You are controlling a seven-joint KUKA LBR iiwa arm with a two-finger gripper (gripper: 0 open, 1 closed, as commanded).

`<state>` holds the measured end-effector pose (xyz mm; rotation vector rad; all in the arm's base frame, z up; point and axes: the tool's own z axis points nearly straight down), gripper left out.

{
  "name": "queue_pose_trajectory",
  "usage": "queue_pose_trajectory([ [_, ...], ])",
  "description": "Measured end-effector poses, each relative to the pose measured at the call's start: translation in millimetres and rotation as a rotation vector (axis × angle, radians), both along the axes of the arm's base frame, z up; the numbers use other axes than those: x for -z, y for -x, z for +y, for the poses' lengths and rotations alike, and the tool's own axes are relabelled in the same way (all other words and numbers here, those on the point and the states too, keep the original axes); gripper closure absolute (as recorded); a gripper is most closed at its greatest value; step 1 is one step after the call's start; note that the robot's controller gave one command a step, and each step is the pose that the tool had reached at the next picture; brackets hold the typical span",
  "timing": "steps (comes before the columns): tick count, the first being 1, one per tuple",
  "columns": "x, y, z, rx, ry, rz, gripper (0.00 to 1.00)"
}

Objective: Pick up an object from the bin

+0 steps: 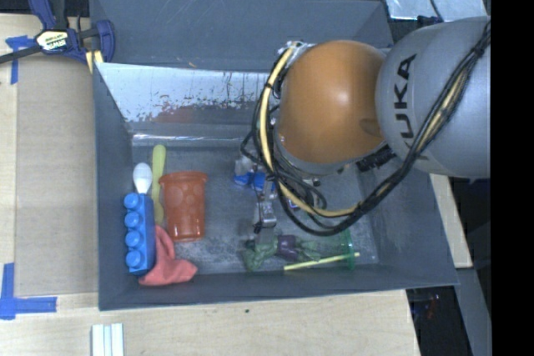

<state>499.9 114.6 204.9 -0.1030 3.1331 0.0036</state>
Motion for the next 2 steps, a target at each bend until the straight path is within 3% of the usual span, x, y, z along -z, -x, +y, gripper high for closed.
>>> queue_pose_trajectory([
  [1,-60.8,-6.5,-19.6,0.053,0.001,0.007,0.0],
  [2,-42.1,-32.9,-71.3,0.036,0.0,-0.003,0.0],
])
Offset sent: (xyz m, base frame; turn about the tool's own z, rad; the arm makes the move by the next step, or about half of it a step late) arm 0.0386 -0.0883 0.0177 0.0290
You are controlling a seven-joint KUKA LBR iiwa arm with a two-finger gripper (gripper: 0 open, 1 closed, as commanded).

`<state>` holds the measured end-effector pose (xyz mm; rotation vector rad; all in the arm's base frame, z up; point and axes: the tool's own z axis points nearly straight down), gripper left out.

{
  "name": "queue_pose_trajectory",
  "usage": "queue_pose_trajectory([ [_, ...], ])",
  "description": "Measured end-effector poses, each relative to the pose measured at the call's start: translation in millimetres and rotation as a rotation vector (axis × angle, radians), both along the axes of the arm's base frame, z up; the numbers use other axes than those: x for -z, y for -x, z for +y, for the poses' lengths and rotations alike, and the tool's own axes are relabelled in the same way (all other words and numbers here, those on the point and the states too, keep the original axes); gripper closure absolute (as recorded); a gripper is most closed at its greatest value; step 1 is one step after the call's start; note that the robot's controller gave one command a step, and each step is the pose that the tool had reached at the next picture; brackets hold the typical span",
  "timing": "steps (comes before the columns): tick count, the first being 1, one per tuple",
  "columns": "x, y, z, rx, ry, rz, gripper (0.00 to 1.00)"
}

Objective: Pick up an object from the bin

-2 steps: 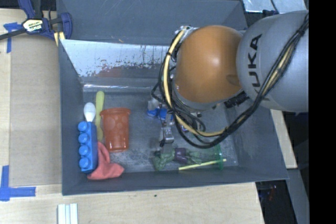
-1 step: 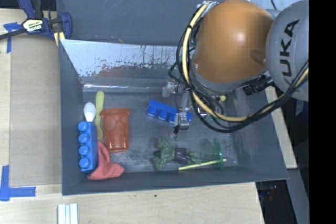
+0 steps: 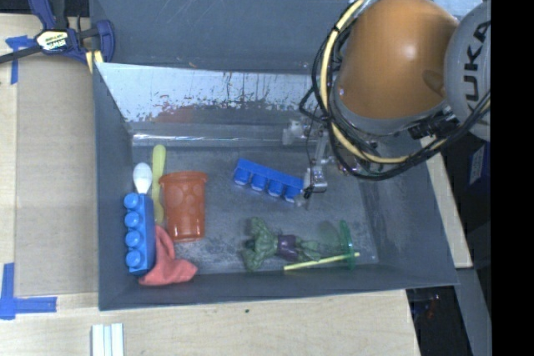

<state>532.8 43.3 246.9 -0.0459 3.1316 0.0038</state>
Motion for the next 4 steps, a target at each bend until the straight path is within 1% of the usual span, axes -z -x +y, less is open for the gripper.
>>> queue_pose_trajectory([
  [1,45.2,-3.9,-25.9,0.012,0.002,0.014,0.0],
  [2,81.9,1.2,-8.8,0.07,0.0,0.006,0.0],
  [3,147.5,-23.9,-1.0,-0.037,0.001,-0.004,0.0],
  [4,183.9,-33.6,-1.9,-0.003,-0.003,-0.02,0.0],
])
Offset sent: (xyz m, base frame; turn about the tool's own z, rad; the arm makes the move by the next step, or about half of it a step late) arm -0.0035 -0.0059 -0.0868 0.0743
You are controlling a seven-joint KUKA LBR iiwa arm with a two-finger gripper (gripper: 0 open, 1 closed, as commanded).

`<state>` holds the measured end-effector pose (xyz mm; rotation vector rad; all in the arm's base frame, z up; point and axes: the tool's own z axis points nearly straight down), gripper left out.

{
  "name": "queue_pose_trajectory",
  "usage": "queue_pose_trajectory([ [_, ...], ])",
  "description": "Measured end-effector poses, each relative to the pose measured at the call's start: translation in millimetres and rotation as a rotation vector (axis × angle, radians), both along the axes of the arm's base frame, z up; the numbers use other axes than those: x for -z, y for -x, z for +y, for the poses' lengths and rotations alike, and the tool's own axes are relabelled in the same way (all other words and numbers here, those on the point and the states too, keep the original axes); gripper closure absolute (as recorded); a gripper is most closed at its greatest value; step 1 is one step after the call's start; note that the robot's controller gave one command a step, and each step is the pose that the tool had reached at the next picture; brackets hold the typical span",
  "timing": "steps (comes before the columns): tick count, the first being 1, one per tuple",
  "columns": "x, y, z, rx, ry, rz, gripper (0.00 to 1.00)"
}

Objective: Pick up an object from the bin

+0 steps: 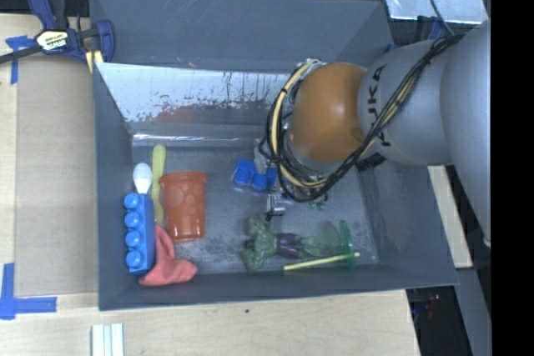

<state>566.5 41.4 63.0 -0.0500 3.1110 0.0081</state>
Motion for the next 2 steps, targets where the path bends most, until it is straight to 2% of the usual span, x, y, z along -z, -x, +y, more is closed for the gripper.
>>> queue_pose_trajectory([
  [1,-10.4,-36.4,-40.7,-0.037,0.005,0.004,1.0],
  [2,-10.5,-36.5,-40.7,-0.037,0.005,0.004,1.0],
])
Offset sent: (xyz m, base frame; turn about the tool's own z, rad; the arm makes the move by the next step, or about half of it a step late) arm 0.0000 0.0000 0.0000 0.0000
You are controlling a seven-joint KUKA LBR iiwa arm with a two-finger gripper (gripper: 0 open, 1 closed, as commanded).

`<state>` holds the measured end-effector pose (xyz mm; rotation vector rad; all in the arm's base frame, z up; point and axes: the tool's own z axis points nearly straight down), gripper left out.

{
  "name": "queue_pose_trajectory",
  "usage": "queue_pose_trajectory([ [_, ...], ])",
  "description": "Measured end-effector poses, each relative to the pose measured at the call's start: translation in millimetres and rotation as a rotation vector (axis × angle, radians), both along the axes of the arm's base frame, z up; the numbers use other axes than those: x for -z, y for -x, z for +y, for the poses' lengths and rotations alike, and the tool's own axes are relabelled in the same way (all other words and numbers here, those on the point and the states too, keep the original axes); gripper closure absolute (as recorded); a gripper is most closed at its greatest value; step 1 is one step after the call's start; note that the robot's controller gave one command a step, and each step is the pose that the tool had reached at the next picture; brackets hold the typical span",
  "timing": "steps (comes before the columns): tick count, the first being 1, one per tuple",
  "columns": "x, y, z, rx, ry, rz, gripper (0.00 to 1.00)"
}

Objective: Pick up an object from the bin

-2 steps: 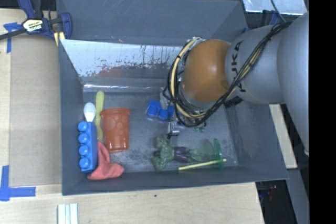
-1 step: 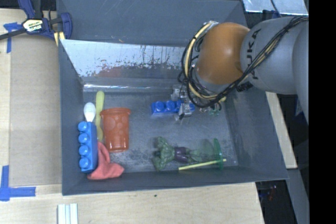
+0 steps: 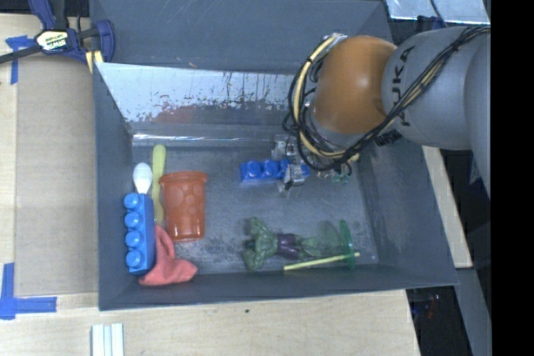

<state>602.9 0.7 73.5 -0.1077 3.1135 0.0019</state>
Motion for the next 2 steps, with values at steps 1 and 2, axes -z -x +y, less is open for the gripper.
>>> queue_pose_trajectory([
  [1,-40.7,5.7,2.2,-0.098,0.002,0.007,1.0],
  [2,-114.4,5.6,7.7,-0.14,0.003,0.006,1.0],
])
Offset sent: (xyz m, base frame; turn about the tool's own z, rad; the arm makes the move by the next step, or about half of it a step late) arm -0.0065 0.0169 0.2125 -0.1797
